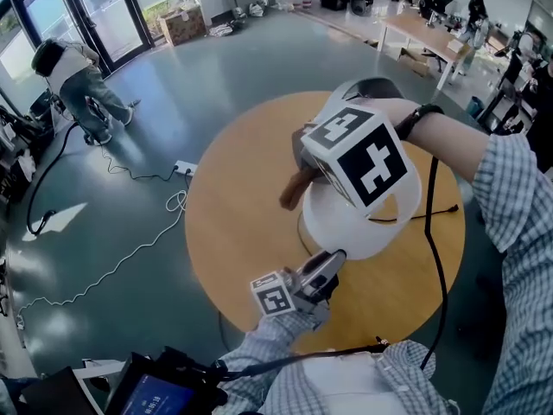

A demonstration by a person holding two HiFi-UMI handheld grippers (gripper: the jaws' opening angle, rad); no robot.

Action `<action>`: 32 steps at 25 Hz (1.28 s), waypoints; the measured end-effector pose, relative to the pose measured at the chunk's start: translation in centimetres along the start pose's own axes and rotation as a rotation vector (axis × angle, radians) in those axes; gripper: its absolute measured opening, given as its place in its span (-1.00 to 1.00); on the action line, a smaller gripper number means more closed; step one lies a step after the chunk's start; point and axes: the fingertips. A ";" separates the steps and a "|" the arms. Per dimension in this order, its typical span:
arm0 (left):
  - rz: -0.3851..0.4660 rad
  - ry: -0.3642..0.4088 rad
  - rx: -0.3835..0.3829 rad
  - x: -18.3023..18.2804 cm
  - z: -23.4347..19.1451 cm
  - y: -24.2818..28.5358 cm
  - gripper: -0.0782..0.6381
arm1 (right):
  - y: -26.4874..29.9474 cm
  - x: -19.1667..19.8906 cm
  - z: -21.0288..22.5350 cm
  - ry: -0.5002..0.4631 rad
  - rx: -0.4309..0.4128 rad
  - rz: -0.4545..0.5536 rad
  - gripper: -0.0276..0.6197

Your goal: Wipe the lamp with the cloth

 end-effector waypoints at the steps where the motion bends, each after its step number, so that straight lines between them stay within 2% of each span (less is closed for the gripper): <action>1: -0.001 0.002 -0.001 -0.1 0.1 0.0 -0.40 | 0.0 -0.6 -0.2 -0.036 0.009 -0.009 -0.74; 5: -0.007 0.006 -0.003 -0.1 0.0 -0.3 -0.40 | 0.3 -2.6 -1.6 -0.141 0.061 -0.017 -0.74; 8: -0.008 0.003 -0.003 -0.1 -0.1 0.0 -0.40 | -0.2 -3.3 -2.6 -0.225 0.146 -0.031 -0.74; 11: -0.005 -0.012 0.003 -0.1 -0.1 0.0 -0.40 | -1.2 -4.1 -3.3 -0.328 0.289 -0.077 -0.74; 13: -0.012 -0.008 0.004 -0.2 -0.2 -0.1 -0.40 | -1.7 -5.0 -3.6 -0.357 0.404 -0.084 -0.74; 17: -0.016 -0.010 0.007 -0.4 -0.3 -0.1 -0.40 | -2.2 -5.0 -6.1 -0.302 0.495 -0.086 -0.75; 20: -0.025 -0.012 0.009 -0.2 -0.1 0.1 -0.40 | -3.4 -4.9 -7.5 -0.252 0.594 -0.092 -0.75; 23: -0.027 -0.017 0.010 0.0 -0.1 0.0 -0.40 | -3.9 -5.1 -8.9 -0.238 0.667 -0.110 -0.75; 27: -0.022 -0.009 0.005 -0.4 -0.1 -0.1 -0.40 | -3.6 -5.0 -10.7 -0.226 0.718 -0.143 -0.75; 32: -0.013 -0.008 0.009 -0.2 0.0 0.2 -0.40 | -3.4 -5.0 -13.4 -0.114 0.760 -0.135 -0.75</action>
Point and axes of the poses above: the fingertips, and each gripper's own axes: y forward along the fingers, z to its right, x out of its underside, and after that the axes turned 8 degrees about z, right-handed
